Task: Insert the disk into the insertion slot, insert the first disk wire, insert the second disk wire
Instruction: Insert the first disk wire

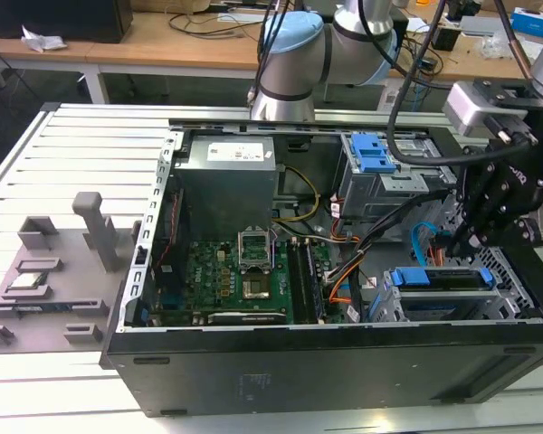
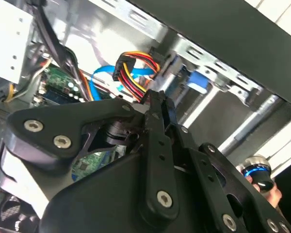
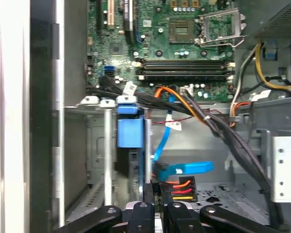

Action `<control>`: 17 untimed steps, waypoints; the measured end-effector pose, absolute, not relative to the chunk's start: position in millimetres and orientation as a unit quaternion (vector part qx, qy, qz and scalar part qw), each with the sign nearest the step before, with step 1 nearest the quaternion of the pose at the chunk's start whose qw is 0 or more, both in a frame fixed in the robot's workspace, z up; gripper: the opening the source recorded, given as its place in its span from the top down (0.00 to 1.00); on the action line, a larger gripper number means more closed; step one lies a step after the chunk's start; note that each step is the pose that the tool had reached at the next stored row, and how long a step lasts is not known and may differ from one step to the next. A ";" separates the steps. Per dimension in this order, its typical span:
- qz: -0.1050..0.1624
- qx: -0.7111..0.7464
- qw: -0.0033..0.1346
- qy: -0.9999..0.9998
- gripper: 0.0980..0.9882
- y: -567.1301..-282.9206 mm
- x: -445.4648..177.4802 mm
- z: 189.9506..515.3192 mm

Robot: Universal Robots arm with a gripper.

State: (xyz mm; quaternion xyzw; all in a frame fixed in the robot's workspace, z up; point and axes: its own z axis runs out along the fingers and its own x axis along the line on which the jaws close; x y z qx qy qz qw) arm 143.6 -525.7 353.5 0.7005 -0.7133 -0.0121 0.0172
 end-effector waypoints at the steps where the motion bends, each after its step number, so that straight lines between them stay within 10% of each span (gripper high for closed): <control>1: -0.012 0.700 0.017 -0.713 0.92 -528.4 143.6 353.5; 17: -0.012 0.701 0.018 -0.713 0.92 -533.8 150.4 343.7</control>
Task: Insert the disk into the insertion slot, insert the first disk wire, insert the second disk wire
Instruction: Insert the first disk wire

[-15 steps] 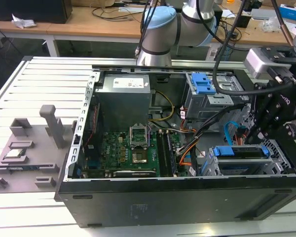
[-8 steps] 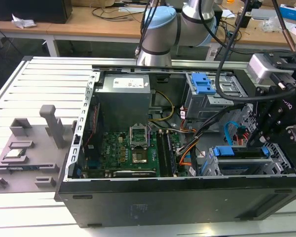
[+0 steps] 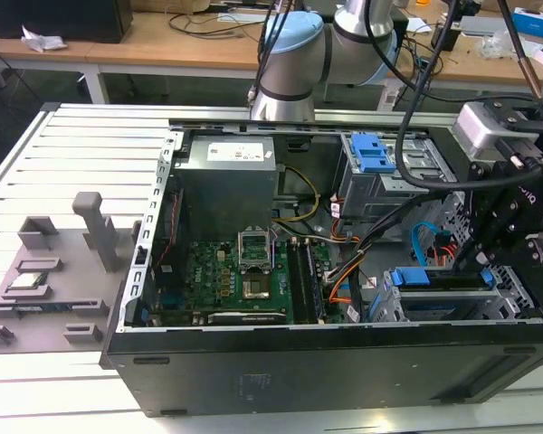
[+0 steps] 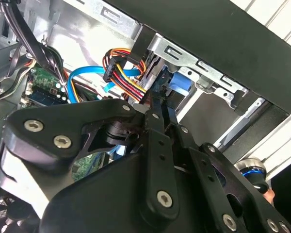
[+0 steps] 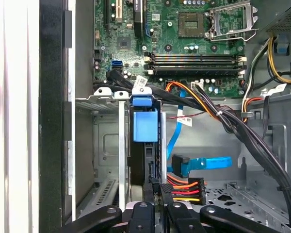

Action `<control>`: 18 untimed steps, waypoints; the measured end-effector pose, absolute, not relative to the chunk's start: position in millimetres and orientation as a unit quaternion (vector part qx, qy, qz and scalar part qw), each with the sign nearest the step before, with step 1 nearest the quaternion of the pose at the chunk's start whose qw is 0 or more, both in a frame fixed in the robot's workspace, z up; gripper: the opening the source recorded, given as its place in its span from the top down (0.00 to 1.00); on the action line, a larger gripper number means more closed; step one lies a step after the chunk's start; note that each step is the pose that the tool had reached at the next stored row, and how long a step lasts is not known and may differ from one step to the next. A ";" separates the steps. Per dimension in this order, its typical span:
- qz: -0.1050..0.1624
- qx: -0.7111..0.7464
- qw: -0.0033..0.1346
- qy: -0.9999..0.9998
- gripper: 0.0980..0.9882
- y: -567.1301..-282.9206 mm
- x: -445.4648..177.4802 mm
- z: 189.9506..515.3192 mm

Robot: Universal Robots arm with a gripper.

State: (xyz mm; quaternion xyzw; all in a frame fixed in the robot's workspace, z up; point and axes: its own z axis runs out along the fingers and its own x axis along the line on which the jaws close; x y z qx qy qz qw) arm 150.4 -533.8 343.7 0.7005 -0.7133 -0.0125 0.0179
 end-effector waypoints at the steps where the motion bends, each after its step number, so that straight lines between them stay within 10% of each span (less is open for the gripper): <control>1: -0.013 0.701 0.018 -0.713 0.92 -533.9 150.6 343.1; 18: -0.012 0.700 0.018 -0.713 0.92 -534.1 151.8 335.7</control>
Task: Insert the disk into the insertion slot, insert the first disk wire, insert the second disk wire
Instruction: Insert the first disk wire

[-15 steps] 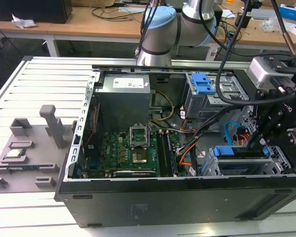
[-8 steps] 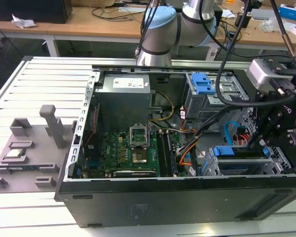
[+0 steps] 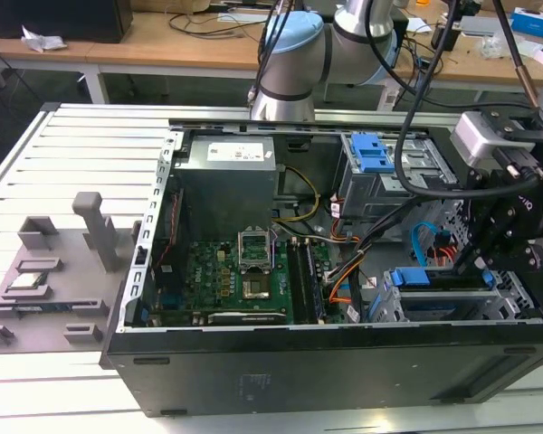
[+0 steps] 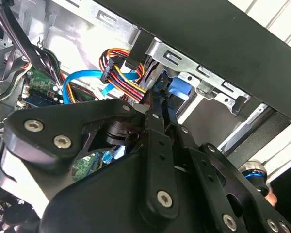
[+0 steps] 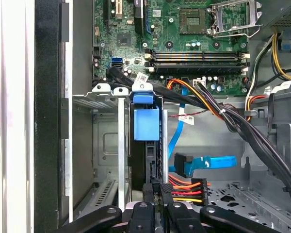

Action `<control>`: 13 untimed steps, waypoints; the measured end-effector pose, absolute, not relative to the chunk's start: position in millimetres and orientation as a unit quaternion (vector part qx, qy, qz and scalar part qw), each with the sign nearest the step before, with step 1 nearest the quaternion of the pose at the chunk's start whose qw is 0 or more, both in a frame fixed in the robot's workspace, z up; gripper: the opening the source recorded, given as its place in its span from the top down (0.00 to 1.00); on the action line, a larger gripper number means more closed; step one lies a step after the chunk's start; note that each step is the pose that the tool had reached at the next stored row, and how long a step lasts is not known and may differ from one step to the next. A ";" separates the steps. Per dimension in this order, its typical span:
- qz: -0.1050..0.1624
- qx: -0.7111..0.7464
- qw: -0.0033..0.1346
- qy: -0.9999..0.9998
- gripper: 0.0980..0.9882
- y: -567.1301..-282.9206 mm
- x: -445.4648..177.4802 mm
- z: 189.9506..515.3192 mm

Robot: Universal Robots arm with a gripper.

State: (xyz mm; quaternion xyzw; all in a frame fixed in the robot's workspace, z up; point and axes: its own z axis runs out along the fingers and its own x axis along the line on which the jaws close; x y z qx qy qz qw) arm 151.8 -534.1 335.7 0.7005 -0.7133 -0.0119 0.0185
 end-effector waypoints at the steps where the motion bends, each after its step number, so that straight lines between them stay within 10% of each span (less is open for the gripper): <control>1: -0.012 0.700 0.018 -0.713 0.92 -534.0 151.8 335.6; 13: -0.012 0.700 0.018 -0.713 0.83 -529.8 151.8 361.3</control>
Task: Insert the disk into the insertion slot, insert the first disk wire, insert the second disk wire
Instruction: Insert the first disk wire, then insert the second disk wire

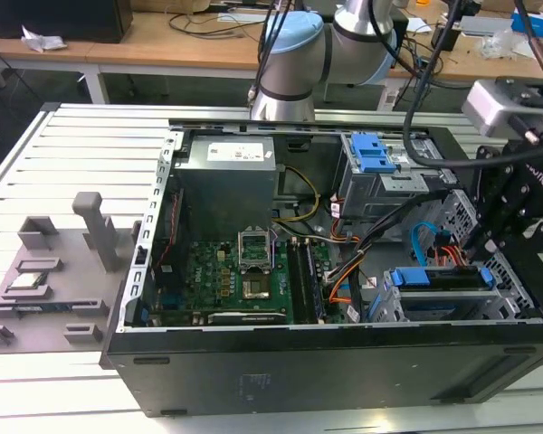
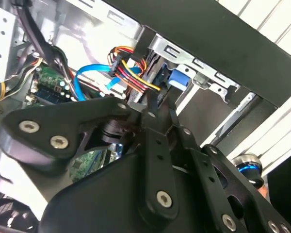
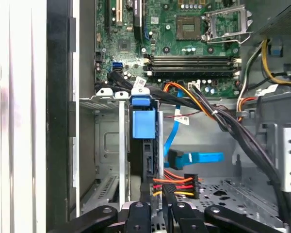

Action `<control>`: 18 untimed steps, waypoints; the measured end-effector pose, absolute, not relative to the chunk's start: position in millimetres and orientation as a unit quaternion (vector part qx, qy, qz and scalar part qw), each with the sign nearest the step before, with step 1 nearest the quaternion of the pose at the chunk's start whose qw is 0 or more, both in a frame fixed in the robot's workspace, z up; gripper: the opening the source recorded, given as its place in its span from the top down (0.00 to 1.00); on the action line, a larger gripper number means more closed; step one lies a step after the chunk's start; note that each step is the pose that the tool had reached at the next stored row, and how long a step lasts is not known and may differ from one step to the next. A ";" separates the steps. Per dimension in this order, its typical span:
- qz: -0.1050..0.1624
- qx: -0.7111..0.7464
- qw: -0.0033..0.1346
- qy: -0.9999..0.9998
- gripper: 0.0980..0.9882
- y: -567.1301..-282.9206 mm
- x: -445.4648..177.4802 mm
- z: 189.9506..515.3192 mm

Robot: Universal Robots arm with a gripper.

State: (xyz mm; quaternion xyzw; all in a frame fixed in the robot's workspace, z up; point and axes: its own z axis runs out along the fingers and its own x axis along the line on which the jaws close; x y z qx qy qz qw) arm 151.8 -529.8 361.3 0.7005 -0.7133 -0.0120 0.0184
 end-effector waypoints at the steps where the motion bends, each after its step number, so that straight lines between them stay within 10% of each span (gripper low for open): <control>1: -0.012 0.700 0.018 -0.713 0.85 -528.4 151.7 363.6; 3: -0.012 0.700 0.018 -0.713 0.99 -525.6 151.8 369.3; 18: -0.012 0.700 0.018 -0.713 0.98 -524.8 151.8 373.8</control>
